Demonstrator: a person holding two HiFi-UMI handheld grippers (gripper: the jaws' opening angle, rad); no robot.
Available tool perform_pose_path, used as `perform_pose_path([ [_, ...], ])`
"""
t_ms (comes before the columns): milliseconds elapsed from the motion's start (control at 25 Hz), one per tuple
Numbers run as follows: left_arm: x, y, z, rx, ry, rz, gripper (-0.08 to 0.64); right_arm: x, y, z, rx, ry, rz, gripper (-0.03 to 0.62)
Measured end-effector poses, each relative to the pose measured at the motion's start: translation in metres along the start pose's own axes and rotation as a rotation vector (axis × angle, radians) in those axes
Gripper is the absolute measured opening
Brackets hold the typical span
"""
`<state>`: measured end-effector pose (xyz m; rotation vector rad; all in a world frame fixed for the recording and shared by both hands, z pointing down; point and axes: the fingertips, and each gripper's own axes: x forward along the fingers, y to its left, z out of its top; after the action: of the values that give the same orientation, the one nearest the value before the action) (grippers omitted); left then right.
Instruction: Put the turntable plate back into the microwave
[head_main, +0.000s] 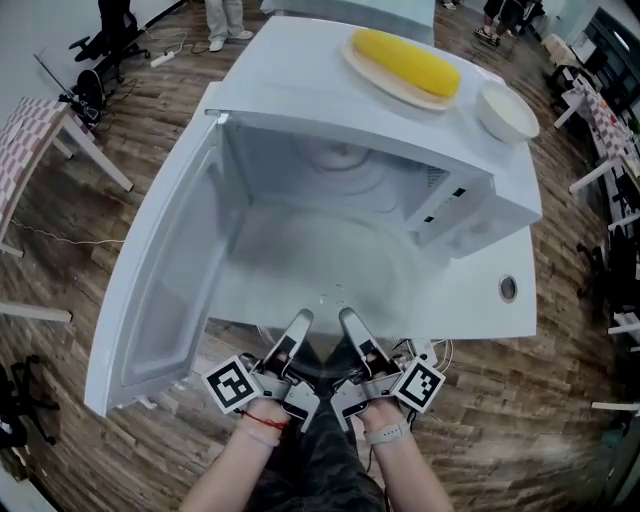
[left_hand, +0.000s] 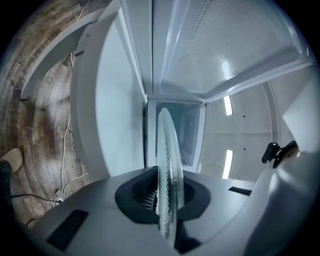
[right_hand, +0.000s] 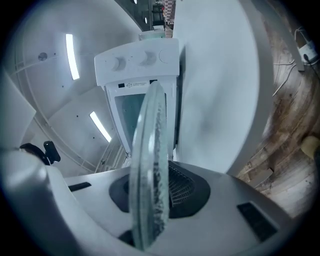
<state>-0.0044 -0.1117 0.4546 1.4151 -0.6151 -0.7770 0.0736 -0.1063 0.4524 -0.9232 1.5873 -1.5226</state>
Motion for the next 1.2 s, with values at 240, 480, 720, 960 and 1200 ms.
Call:
perform_pose_path([
  [240, 0.018, -0.003, 0.017, 0.007, -0.012, -0.015, 0.029, 0.023, 0.001, 0.011, -0.021, 0.015, 0.004, 0.072],
  [480, 0.043, -0.001, 0.029, 0.005, -0.011, -0.021, 0.031, 0.044, 0.0, 0.029, -0.02, 0.009, 0.005, 0.072],
  [720, 0.056, 0.001, 0.042, -0.013, -0.007, -0.008, 0.031, 0.06, -0.003, 0.036, -0.007, 0.002, 0.0, 0.072],
  [960, 0.072, 0.002, 0.05, -0.029, -0.013, -0.015, 0.031, 0.074, -0.005, 0.047, 0.001, 0.002, -0.001, 0.072],
  [1200, 0.083, 0.001, 0.059, -0.042, -0.012, -0.03, 0.031, 0.085, -0.007, 0.055, 0.014, -0.008, 0.002, 0.072],
])
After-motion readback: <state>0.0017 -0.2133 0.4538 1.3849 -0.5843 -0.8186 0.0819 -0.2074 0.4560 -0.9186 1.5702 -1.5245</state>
